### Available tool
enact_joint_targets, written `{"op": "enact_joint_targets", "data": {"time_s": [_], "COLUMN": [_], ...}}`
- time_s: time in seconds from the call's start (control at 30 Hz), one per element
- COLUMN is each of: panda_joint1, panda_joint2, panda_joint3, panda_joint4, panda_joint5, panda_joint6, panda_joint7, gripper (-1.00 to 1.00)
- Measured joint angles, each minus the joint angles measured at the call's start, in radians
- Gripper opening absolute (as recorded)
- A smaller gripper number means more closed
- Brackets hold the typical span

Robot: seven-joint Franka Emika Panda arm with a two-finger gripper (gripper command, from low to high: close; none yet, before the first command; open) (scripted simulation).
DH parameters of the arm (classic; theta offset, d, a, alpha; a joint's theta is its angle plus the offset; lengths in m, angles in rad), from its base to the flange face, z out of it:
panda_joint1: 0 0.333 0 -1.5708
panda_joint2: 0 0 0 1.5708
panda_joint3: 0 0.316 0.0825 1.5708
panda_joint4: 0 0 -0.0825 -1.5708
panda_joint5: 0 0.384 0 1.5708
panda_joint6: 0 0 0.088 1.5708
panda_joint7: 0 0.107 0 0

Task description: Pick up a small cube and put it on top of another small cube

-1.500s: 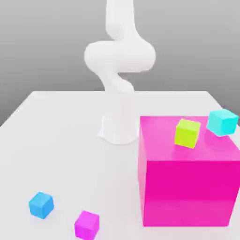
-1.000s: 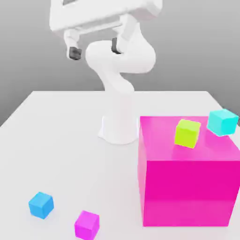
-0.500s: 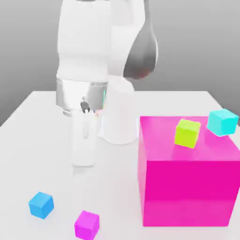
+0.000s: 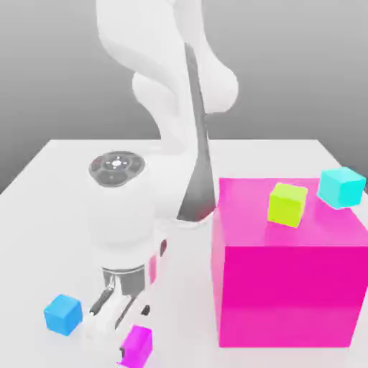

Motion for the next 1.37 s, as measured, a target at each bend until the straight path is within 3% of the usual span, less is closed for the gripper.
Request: {"op": "enact_joint_targets", "data": {"time_s": [0.3,0.57,1.1,1.23,1.27,1.37], "panda_joint1": [-0.015,0.007,0.336,0.356,0.357,0.357], "panda_joint2": [-0.056,-0.338,-0.865,-0.836,-0.824,-0.824], "panda_joint3": [0.019,0.117,0.212,0.236,0.241,0.241], "panda_joint4": [-0.012,-0.031,-0.014,-0.093,-0.112,-0.112], "panda_joint5": [0.021,0.117,0.315,0.326,0.327,0.327], "panda_joint6": [-0.042,-0.297,-0.827,-0.721,-0.690,-0.690], "panda_joint7": [-0.015,-0.200,-0.730,-0.751,-0.751,-0.751], "gripper": [-1.00,-1.00,-1.00,-1.00,1.00,1.00]}}
